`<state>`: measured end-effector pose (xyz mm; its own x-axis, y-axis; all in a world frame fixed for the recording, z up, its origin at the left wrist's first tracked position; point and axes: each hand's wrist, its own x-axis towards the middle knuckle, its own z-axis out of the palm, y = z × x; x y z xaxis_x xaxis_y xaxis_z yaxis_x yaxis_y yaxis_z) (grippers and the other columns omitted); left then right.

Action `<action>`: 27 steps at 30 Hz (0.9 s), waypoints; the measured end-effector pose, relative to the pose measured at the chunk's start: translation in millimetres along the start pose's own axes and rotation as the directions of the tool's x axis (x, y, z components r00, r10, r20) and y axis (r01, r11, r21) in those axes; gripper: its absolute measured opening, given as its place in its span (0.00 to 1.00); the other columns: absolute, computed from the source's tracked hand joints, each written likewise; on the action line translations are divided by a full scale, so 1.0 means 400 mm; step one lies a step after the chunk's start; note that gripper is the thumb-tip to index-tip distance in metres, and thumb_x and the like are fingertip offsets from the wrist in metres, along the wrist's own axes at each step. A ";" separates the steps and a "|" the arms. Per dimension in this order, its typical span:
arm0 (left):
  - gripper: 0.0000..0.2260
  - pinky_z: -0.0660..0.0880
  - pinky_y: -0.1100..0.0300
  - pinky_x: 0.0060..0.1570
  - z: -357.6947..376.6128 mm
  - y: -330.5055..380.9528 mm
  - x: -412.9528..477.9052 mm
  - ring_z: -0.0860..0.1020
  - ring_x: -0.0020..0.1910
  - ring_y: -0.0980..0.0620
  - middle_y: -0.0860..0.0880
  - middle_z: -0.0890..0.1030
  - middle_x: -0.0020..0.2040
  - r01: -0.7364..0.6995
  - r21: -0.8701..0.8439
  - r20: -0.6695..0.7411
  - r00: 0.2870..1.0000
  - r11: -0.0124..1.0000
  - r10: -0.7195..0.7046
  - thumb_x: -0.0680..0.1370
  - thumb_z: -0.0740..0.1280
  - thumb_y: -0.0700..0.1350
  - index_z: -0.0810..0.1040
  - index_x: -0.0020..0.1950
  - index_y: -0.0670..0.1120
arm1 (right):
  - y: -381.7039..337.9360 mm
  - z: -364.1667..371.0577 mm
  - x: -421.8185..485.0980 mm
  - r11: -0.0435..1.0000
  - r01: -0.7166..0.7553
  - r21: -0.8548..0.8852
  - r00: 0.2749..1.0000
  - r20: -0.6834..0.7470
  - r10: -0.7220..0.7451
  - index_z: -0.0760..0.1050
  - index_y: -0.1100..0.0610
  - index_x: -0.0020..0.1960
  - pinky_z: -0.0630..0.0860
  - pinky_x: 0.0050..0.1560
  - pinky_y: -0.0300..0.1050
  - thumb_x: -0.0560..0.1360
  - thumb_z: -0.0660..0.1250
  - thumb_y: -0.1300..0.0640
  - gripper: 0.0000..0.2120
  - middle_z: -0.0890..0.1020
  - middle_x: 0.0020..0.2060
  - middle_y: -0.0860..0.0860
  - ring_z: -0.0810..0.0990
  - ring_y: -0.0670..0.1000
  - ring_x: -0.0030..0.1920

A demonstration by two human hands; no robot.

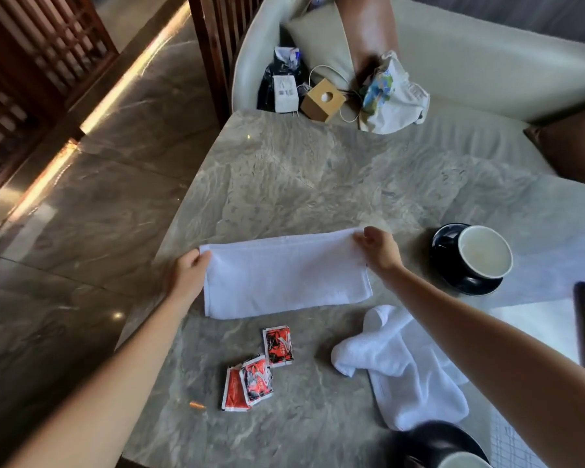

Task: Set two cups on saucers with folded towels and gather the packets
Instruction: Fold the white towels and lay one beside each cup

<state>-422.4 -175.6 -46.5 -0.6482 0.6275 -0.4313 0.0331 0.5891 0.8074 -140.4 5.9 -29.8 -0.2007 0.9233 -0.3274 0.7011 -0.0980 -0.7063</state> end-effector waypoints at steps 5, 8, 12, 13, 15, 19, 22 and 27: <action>0.18 0.55 0.65 0.25 0.036 -0.017 0.035 0.58 0.28 0.53 0.49 0.59 0.28 -0.041 0.055 -0.088 0.995 0.998 0.045 0.78 0.61 0.38 0.60 0.30 0.45 | 0.006 0.051 0.046 0.996 -0.078 -0.038 0.996 -0.053 0.076 0.66 0.54 0.30 0.70 0.35 0.46 0.78 0.60 0.54 0.18 0.70 0.26 0.49 0.72 0.54 0.34; 0.16 0.55 0.59 0.28 0.043 -0.041 0.049 0.59 0.28 0.53 0.48 0.60 0.27 -0.060 0.154 -0.129 0.988 0.986 0.080 0.78 0.62 0.42 0.62 0.32 0.43 | 0.024 0.064 0.063 0.994 -0.096 -0.060 0.994 -0.062 0.093 0.65 0.55 0.29 0.64 0.31 0.44 0.77 0.61 0.53 0.18 0.69 0.25 0.49 0.69 0.51 0.32; 0.15 0.59 0.58 0.32 0.047 -0.037 0.053 0.63 0.28 0.51 0.48 0.65 0.26 -0.078 0.282 -0.186 0.973 0.956 0.134 0.77 0.61 0.45 0.63 0.31 0.44 | 0.026 0.071 0.067 0.990 -0.125 -0.057 0.990 -0.074 0.121 0.76 0.58 0.42 0.72 0.39 0.45 0.76 0.62 0.52 0.10 0.77 0.33 0.51 0.76 0.53 0.39; 0.12 0.63 0.56 0.33 0.046 -0.033 0.046 0.67 0.30 0.49 0.46 0.70 0.29 -0.082 0.322 -0.206 0.966 0.943 0.154 0.77 0.61 0.45 0.67 0.35 0.44 | 0.022 0.071 0.060 0.991 -0.118 -0.062 0.989 -0.099 0.112 0.76 0.56 0.48 0.74 0.43 0.46 0.75 0.62 0.53 0.07 0.79 0.40 0.50 0.77 0.53 0.43; 0.07 0.70 0.50 0.43 0.051 -0.035 0.020 0.75 0.44 0.43 0.43 0.77 0.47 -0.096 0.445 -0.279 0.930 0.890 0.240 0.75 0.63 0.45 0.72 0.52 0.46 | 0.014 0.075 0.030 0.981 0.017 -0.191 0.975 -0.213 -0.059 0.73 0.52 0.56 0.73 0.50 0.47 0.73 0.64 0.56 0.12 0.77 0.52 0.50 0.75 0.52 0.53; 0.24 0.64 0.46 0.62 0.143 -0.036 -0.058 0.67 0.66 0.47 0.49 0.69 0.69 -0.443 0.664 0.049 0.830 0.603 0.556 0.74 0.63 0.45 0.65 0.69 0.52 | -0.010 0.170 -0.070 0.716 0.520 -0.465 0.843 0.146 -0.518 0.67 0.53 0.69 0.64 0.66 0.55 0.75 0.62 0.53 0.22 0.70 0.69 0.54 0.67 0.57 0.68; 0.28 0.46 0.47 0.74 0.247 -0.052 -0.089 0.52 0.77 0.50 0.51 0.57 0.78 -0.508 0.686 0.321 0.854 0.521 0.409 0.77 0.58 0.46 0.54 0.76 0.51 | 0.002 0.275 -0.134 0.622 0.646 -0.443 0.761 0.434 -0.482 0.53 0.53 0.77 0.45 0.76 0.56 0.79 0.55 0.52 0.27 0.53 0.77 0.50 0.49 0.52 0.77; 0.32 0.44 0.45 0.74 0.232 -0.097 -0.070 0.48 0.77 0.50 0.51 0.51 0.78 -0.423 0.759 0.235 0.887 0.494 0.398 0.77 0.56 0.59 0.51 0.77 0.49 | 0.065 0.240 -0.094 0.592 0.660 -0.464 0.752 0.413 -0.514 0.50 0.50 0.77 0.41 0.75 0.52 0.80 0.54 0.46 0.28 0.49 0.77 0.47 0.45 0.49 0.77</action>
<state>-334.9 -168.8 -103.2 -0.3832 0.9105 -0.1557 0.8682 0.4125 0.2759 -180.3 -67.1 -96.0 -0.7940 0.5910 -0.1423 0.5997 0.7232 -0.3425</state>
